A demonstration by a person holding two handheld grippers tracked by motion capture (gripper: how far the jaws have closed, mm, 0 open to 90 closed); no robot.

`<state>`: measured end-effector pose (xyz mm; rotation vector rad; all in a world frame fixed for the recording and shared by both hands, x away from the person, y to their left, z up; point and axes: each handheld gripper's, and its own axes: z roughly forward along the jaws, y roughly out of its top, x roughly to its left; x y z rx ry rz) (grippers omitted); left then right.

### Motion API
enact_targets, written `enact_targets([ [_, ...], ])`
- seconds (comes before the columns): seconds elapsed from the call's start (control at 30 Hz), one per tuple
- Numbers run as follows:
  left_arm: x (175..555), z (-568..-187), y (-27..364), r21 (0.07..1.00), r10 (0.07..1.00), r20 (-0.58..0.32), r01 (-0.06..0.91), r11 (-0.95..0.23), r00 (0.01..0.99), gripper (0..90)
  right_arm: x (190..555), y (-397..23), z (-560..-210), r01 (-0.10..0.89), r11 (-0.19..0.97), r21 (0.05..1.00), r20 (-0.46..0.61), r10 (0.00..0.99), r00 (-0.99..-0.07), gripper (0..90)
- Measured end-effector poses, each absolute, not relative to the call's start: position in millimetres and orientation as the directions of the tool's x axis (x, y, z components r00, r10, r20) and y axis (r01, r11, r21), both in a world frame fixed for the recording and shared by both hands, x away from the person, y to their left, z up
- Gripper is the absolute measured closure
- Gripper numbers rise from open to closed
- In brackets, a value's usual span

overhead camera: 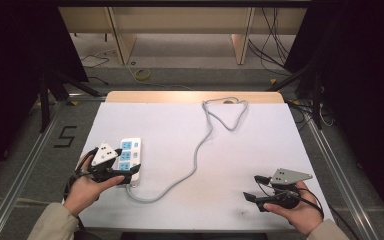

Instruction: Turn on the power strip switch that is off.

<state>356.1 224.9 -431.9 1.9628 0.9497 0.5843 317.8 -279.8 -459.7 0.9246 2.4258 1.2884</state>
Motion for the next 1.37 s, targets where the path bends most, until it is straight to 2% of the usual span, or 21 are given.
enact_targets([
  [0.83, 326, -453, 250, 0.845, 0.801, 0.035, 0.411, -0.343, 0.598, 15.1, 319, -281, -460, 0.424, 0.409, 0.808, 0.077, 0.641, -0.764, 27.4],
  [1.37, 327, -453, 247, 0.847, 0.795, 0.050, 0.396, -0.355, 0.605, 15.1, 319, -281, -460, 0.423, 0.406, 0.810, 0.080, 0.639, -0.765, 27.4],
])
